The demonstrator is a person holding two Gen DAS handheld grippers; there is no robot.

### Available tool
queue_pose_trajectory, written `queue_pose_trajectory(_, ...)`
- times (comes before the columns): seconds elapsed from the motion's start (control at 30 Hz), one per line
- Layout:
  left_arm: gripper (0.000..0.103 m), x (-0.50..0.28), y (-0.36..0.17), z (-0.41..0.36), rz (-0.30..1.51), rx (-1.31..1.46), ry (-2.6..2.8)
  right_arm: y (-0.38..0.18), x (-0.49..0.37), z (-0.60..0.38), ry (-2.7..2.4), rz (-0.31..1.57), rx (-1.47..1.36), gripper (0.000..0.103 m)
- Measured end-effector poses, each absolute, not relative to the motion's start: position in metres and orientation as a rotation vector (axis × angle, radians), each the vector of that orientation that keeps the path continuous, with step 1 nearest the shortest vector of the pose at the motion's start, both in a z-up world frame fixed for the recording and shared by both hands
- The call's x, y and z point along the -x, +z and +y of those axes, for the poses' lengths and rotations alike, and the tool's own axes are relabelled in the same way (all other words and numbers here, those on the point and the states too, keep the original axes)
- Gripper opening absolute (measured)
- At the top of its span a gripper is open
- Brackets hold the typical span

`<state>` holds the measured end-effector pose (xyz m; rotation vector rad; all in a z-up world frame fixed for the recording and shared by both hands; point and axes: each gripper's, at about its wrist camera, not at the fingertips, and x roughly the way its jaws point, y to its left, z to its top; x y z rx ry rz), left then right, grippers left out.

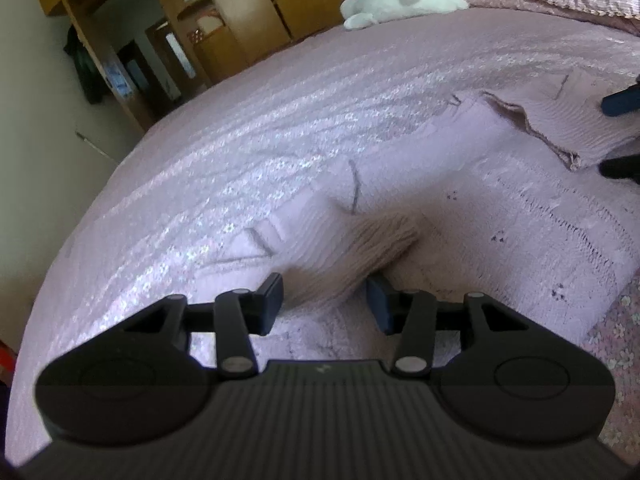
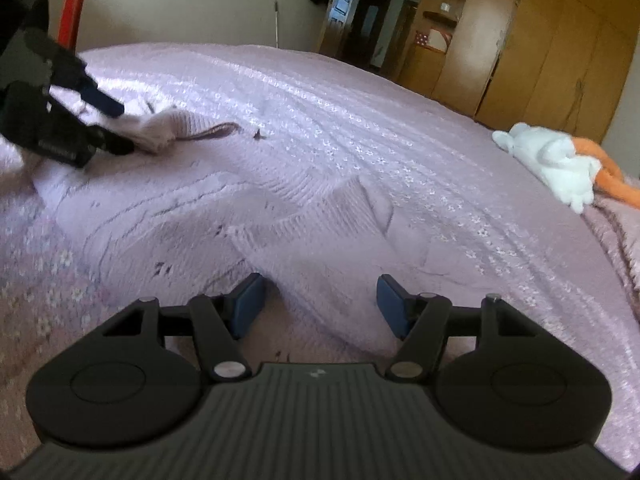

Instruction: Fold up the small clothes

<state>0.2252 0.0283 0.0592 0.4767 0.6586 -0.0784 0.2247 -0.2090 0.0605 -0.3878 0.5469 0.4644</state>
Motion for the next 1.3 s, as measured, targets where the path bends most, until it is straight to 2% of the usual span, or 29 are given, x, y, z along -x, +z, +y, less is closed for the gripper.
queue_pose_trajectory(0.07, 0.046, -0.228, 0.058, 0.028, 0.663, -0.47, -0.085, 0.06, -0.226, -0.21, 0.459, 0.55, 0.375, 0.06)
queue_pose_trajectory(0.1, 0.031, -0.23, 0.058, 0.03, 0.664, -0.454, -0.088, 0.06, -0.227, -0.21, 0.452, 0.549, 0.377, 0.049)
queue_pose_trajectory(0.13, 0.015, -0.231, 0.06, 0.032, 0.673, -0.422, -0.095, 0.06, -0.228, -0.21, 0.442, 0.549, 0.381, 0.035)
queue_pose_trajectory(0.2, 0.011, -0.234, 0.066, 0.037, 0.669, -0.383, -0.07, 0.062, -0.231, -0.212, 0.422, 0.556, 0.369, 0.014)
queue_pose_trajectory(0.23, 0.011, -0.235, 0.07, 0.039, 0.655, -0.374, -0.058, 0.066, -0.235, -0.215, 0.418, 0.565, 0.339, 0.011)
queue_pose_trajectory(0.33, 0.01, -0.241, 0.086, 0.054, 0.612, -0.324, -0.014, 0.087, -0.25, -0.236, 0.424, 0.583, 0.154, 0.01)
queue_pose_trajectory(0.5, 0.01, -0.267, 0.1, 0.088, 0.597, -0.257, 0.081, 0.106, -0.288, -0.272, 0.3, 0.584, -0.002, 0.01)
queue_pose_trajectory(0.8, 0.013, -0.301, 0.077, 0.129, 0.713, -0.119, 0.198, 0.075, -0.346, -0.311, 0.028, 0.734, -0.07, 0.012)
queue_pose_trajectory(0.87, 0.014, -0.307, 0.073, 0.145, 0.742, -0.074, 0.243, 0.069, -0.348, -0.318, 0.008, 0.744, -0.123, 0.027)
queue_pose_trajectory(0.93, 0.015, -0.306, 0.073, 0.161, 0.757, -0.011, 0.258, 0.066, -0.347, -0.322, -0.023, 0.736, -0.145, 0.051)
queue_pose_trajectory(0.97, 0.015, -0.306, 0.074, 0.167, 0.761, 0.015, 0.264, 0.065, -0.346, -0.323, -0.039, 0.728, -0.143, 0.054)
queue_pose_trajectory(1.07, 0.017, -0.302, 0.079, 0.178, 0.761, 0.051, 0.273, 0.069, -0.338, -0.328, -0.048, 0.713, -0.166, 0.056)
queue_pose_trajectory(1.13, 0.033, -0.295, 0.085, 0.179, 0.753, 0.044, 0.281, 0.07, -0.334, -0.333, -0.044, 0.715, -0.21, 0.056)
queue_pose_trajectory(1.17, 0.035, -0.292, 0.087, 0.179, 0.746, 0.037, 0.28, 0.071, -0.334, -0.335, -0.04, 0.717, -0.224, 0.056)
queue_pose_trajectory(1.3, 0.037, -0.279, 0.098, 0.175, 0.752, 0.053, 0.245, 0.075, -0.317, -0.342, -0.015, 0.724, -0.25, 0.057)
